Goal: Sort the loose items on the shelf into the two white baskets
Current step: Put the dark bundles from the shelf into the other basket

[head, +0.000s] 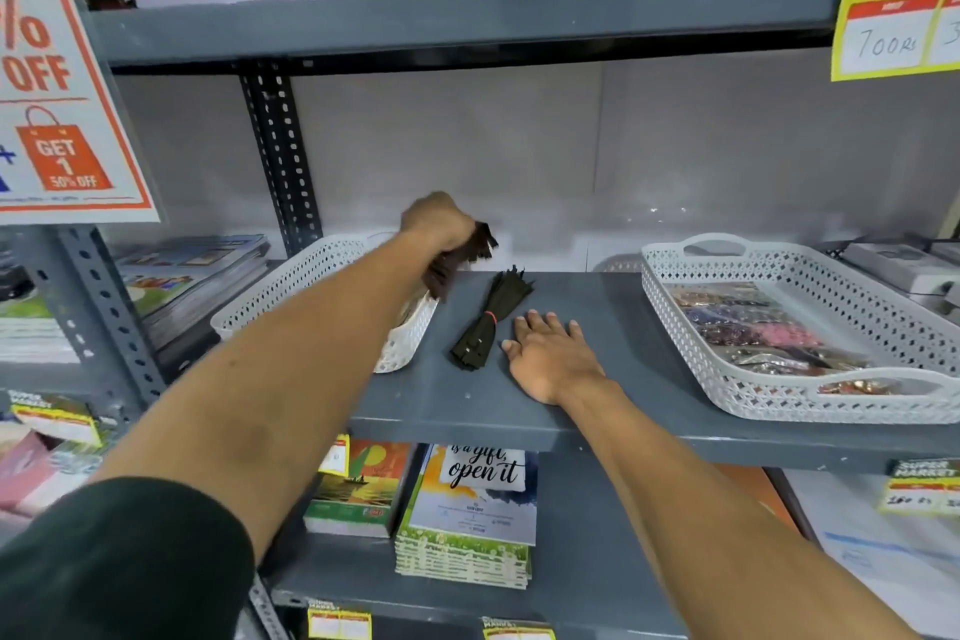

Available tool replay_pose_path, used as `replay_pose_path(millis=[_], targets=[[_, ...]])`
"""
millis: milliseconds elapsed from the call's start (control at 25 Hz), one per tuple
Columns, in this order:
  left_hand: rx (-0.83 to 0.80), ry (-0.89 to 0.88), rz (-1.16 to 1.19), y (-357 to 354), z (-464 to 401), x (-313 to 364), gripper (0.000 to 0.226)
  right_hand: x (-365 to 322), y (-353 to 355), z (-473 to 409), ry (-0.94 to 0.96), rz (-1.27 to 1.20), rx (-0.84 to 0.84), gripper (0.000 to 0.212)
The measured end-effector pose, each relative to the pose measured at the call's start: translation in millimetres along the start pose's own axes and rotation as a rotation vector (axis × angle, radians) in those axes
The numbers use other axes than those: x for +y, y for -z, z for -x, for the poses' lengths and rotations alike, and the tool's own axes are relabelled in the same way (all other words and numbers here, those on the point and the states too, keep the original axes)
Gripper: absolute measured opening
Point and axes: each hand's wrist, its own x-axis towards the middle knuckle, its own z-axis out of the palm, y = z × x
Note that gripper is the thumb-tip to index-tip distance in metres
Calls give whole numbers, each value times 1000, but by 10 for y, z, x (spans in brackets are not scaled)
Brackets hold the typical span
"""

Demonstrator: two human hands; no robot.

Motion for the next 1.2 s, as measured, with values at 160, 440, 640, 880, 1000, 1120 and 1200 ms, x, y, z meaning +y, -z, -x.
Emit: replay_pose_path(millis=[160, 440, 640, 880, 1000, 1120, 1200], targets=[[73, 64, 5, 386, -181, -443, 24, 13, -17, 1, -5, 6, 2, 64], [-306, 151, -412, 37, -1, -1259, 42, 25, -30, -15, 8, 5, 12, 64], [-290, 178, -433, 24, 71, -1242, 40, 20, -29, -19, 3, 5, 8, 64], [-36, -126, -152, -107, 108, -300, 20, -2, -6, 4, -8, -6, 6, 64], [-265, -116, -239, -415, 295, 60, 17, -7, 2, 5, -12, -6, 11, 64], [-449, -60, -364, -694, 335, 69, 23, -18, -7, 9, -6, -10, 13, 64], [-483, -39, -323, -745, 312, 36, 27, -7, -6, 2, -4, -15, 15, 64]])
